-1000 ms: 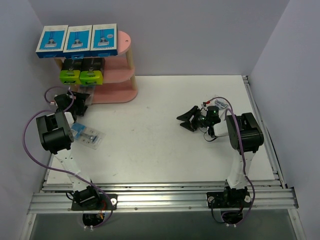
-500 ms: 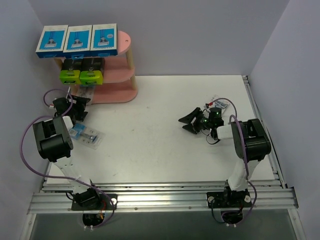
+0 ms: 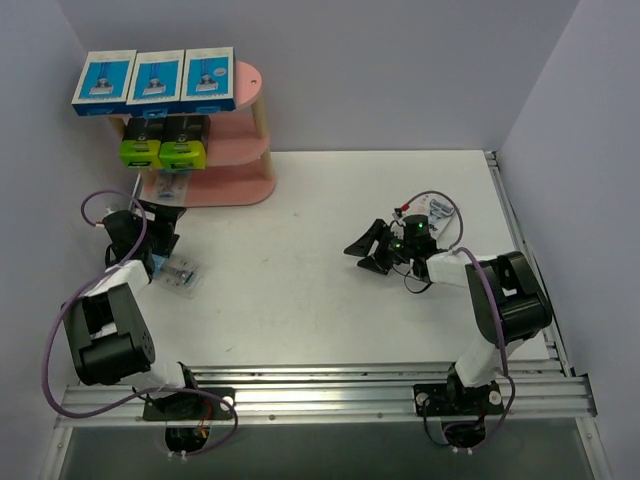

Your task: Place and organize the shaving razors onto the shelf

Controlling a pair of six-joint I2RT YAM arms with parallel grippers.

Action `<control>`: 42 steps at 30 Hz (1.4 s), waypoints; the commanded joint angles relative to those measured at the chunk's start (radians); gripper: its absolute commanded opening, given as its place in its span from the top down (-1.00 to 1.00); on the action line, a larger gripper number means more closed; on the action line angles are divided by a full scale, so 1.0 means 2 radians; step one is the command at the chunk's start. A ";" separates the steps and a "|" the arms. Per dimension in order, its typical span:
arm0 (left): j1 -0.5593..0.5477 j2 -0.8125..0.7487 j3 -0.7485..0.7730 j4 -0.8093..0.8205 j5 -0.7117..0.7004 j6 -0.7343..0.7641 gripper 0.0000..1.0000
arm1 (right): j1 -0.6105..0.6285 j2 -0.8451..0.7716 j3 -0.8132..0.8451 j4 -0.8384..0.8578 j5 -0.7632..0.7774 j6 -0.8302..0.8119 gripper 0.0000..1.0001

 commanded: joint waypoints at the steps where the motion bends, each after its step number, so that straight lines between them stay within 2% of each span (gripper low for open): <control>1: -0.023 -0.072 -0.022 -0.020 -0.004 0.013 -0.88 | 0.024 -0.043 0.036 -0.064 0.042 -0.038 -0.22; 6: -0.069 -0.174 -0.053 -0.068 -0.035 0.069 -0.88 | 0.061 -0.057 0.075 -0.127 0.069 -0.061 -0.23; 9: -0.095 -0.223 -0.054 -0.110 -0.064 0.133 -0.88 | 0.067 -0.066 0.105 -0.184 0.102 -0.089 -0.23; 11: -0.135 -0.243 -0.047 -0.125 -0.096 0.188 -0.88 | 0.067 -0.074 0.131 -0.232 0.122 -0.104 -0.23; 13: -0.163 -0.260 -0.036 -0.148 -0.113 0.232 -0.88 | 0.060 -0.078 0.155 -0.275 0.177 -0.138 -0.23; 14: -0.200 -0.263 -0.019 -0.158 -0.114 0.245 -0.88 | 0.057 -0.083 0.167 -0.319 0.199 -0.147 -0.24; 16: -0.229 -0.264 0.007 -0.181 -0.102 0.289 -0.88 | 0.038 -0.086 0.191 -0.361 0.250 -0.167 -0.25; 18: -0.287 -0.257 0.051 -0.209 -0.108 0.331 -0.88 | 0.015 -0.094 0.194 -0.375 0.264 -0.168 -0.24; 19: -0.309 -0.254 0.064 -0.220 -0.116 0.377 -0.88 | -0.016 -0.103 0.190 -0.378 0.264 -0.165 -0.23; 20: -0.353 -0.252 0.084 -0.240 -0.126 0.399 -0.88 | -0.032 -0.109 0.184 -0.379 0.264 -0.162 -0.22; 23: -0.397 -0.252 0.078 -0.248 -0.154 0.451 -0.88 | -0.094 -0.136 0.155 -0.372 0.266 -0.156 -0.18; 24: -0.408 -0.259 0.052 -0.236 -0.157 0.455 -0.88 | -0.107 -0.142 0.150 -0.371 0.265 -0.154 -0.18; 28: -0.428 -0.276 0.050 -0.251 -0.199 0.463 -0.88 | -0.173 -0.152 0.121 -0.362 0.254 -0.153 -0.17; 33: -0.435 -0.293 0.050 -0.259 -0.201 0.465 -0.88 | -0.235 -0.137 0.096 -0.341 0.213 -0.150 -0.15; 42: -0.435 -0.315 0.045 -0.262 -0.198 0.466 -0.88 | -0.239 -0.077 0.084 -0.278 0.191 -0.144 -0.15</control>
